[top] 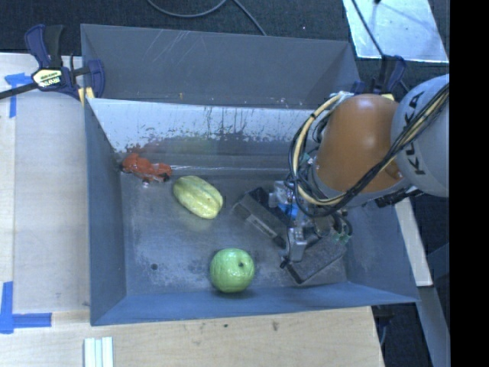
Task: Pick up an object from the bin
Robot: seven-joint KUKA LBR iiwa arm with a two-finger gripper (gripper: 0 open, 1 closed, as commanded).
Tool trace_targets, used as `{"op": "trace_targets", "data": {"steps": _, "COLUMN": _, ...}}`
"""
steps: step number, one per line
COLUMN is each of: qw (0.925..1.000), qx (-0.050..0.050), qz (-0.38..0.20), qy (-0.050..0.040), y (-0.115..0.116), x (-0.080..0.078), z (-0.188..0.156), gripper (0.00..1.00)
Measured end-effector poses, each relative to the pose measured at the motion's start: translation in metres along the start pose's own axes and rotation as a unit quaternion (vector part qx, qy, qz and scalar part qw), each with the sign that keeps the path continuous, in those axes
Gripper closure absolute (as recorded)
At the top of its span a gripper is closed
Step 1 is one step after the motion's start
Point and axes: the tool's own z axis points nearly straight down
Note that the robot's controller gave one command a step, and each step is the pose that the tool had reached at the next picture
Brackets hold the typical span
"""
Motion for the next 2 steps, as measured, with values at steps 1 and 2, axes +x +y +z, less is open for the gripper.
{"op": "trace_targets", "data": {"steps": 1, "qw": 1.0000, "qx": 0.000, "qz": 0.000, "qy": -0.0043, "y": -0.0001, "x": -0.0019, "z": -0.0043, "gripper": 0.00}}
{"op": "trace_targets", "data": {"steps": 2, "qw": 0.9993, "qx": 0.000, "qz": 0.036, "qy": -0.0046, "y": 0.0012, "x": -0.0118, "z": 0.0016, "gripper": 0.00}}
